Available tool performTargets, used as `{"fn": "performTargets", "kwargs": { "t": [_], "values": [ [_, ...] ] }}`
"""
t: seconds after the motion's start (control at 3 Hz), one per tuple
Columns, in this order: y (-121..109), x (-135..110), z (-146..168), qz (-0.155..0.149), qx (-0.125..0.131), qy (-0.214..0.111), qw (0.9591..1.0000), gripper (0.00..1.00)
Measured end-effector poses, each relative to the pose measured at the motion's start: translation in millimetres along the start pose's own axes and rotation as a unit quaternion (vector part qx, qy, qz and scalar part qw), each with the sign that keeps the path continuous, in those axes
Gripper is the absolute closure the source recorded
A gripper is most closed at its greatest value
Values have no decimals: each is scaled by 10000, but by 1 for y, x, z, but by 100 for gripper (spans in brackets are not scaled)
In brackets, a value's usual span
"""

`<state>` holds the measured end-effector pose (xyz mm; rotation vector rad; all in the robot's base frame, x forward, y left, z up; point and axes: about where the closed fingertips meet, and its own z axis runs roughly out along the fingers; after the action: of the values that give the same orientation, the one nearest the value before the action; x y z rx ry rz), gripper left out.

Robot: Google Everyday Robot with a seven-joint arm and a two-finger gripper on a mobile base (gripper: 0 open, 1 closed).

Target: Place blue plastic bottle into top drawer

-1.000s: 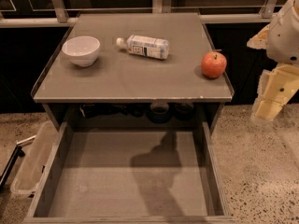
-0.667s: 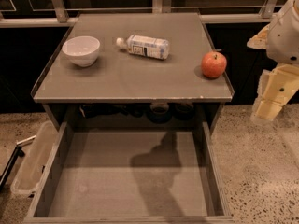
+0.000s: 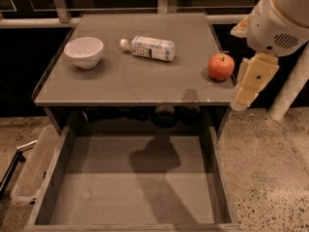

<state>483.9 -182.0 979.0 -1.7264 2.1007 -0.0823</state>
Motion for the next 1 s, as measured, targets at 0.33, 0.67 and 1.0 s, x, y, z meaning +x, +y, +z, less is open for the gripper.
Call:
{"fn": "performTargets", "kwargs": {
  "t": [0.33, 0.67, 1.0],
  "values": [
    [-35, -16, 20, -129, 103, -439, 9989, 0],
    [-71, -30, 36, -288, 179, -791, 9963, 0],
    [-111, -44, 53, -391, 261, -929, 9946, 0]
  ]
}}
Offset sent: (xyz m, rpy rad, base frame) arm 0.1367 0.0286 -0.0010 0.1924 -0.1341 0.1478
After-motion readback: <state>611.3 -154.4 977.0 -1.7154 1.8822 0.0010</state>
